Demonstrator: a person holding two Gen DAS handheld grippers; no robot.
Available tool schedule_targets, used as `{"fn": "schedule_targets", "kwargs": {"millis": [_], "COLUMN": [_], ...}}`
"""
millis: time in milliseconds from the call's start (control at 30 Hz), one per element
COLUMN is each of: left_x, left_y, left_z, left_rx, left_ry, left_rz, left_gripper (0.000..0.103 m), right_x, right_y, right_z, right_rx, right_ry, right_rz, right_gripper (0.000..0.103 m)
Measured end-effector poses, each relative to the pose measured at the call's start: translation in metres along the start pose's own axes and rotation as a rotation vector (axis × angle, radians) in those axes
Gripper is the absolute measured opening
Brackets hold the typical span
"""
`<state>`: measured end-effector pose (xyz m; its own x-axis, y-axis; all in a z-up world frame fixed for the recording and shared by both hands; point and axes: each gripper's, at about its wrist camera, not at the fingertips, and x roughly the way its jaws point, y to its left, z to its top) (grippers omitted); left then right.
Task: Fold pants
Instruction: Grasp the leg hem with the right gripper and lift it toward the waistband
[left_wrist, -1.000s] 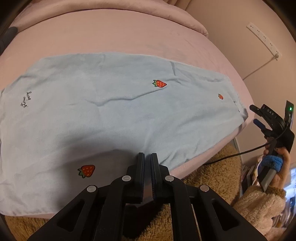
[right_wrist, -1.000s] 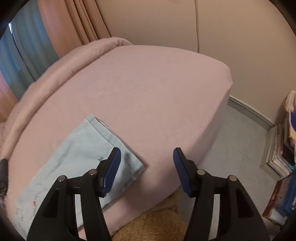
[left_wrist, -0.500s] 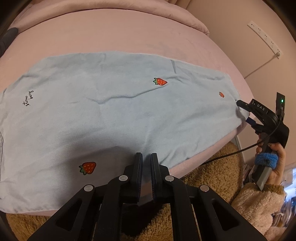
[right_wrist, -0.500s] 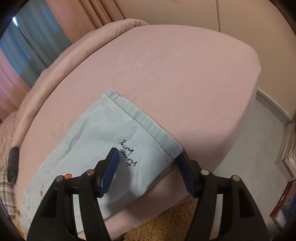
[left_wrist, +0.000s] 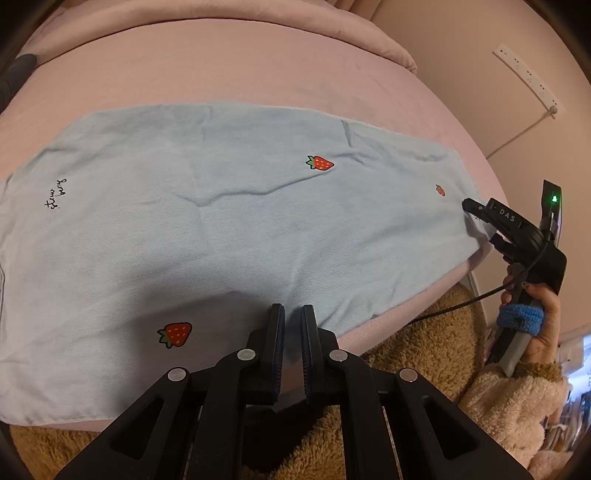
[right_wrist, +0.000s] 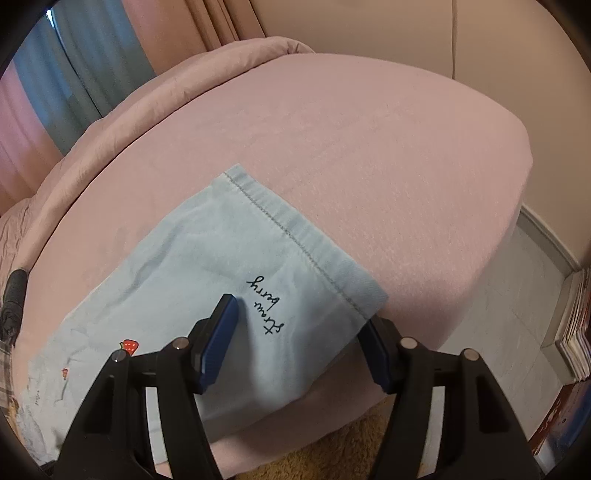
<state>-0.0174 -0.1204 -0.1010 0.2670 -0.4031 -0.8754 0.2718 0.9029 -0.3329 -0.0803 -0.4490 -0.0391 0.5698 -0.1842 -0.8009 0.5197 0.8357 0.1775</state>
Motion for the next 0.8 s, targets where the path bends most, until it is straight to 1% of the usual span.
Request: {"fn": "schedule_targets", "kwargs": {"millis": [67,133,200,267,333,400,433,500,533,567,633,667,700,733,800], "left_x": [0.0,0.0,0.0,-0.001,-0.001,-0.001,-0.001,-0.002,-0.003,-0.003,-0.005,-0.006,-0.008,-0.01,-0.019], "left_y": [0.0,0.0,0.001,0.001,0.003,0.005,0.006,0.008,0.01,0.011,0.014,0.017,0.02,0.024,0.031], "left_z": [0.0,0.0,0.0,0.0,0.001,0.001,0.001,0.002,0.002,0.003,0.003,0.003,0.004,0.004,0.004], "left_rx": [-0.001,-0.002,-0.001,-0.004,-0.009,-0.017,-0.021,-0.033,-0.038,-0.042,-0.05,-0.059,-0.076,-0.091,-0.121], "left_ry": [-0.001,-0.002,-0.002,-0.002,-0.002,-0.001,-0.001,0.001,0.001,0.0,0.0,0.002,0.008,0.015,0.018], "left_rz": [-0.001,-0.002,-0.002,-0.004,-0.009,-0.015,-0.018,-0.027,-0.032,-0.037,-0.051,-0.062,-0.076,-0.084,-0.088], "left_gripper": [0.007,0.007,0.007,0.007,0.007,0.007,0.007,0.007,0.007,0.007,0.007,0.007,0.007,0.007,0.007], "right_x": [-0.002,-0.006,-0.015,-0.028,-0.049,-0.07,-0.077,-0.094,-0.101,-0.104,-0.106,-0.103,-0.097,-0.09,-0.064], "right_y": [-0.001,-0.003,0.001,0.007,0.019,0.036,0.046,0.071,0.086,0.097,0.122,0.135,0.146,0.155,0.173], "right_z": [0.001,0.002,0.006,0.008,0.011,0.013,0.013,0.008,0.003,-0.001,-0.013,-0.022,-0.03,-0.035,-0.05], "right_rx": [-0.002,0.015,0.02,-0.005,-0.039,-0.08,-0.108,-0.197,-0.249,-0.282,-0.368,-0.416,-0.456,-0.482,-0.534], "right_ry": [-0.027,-0.035,-0.067,-0.109,-0.169,-0.211,-0.222,-0.244,-0.249,-0.245,-0.214,-0.186,-0.152,-0.123,-0.032], "right_rz": [-0.028,0.017,0.023,0.037,0.104,0.183,0.206,0.264,0.306,0.34,0.433,0.478,0.505,0.514,0.502], "right_gripper": [0.026,0.015,0.015,0.015,0.015,0.015,0.015,0.015,0.015,0.015,0.015,0.015,0.015,0.015,0.015]}}
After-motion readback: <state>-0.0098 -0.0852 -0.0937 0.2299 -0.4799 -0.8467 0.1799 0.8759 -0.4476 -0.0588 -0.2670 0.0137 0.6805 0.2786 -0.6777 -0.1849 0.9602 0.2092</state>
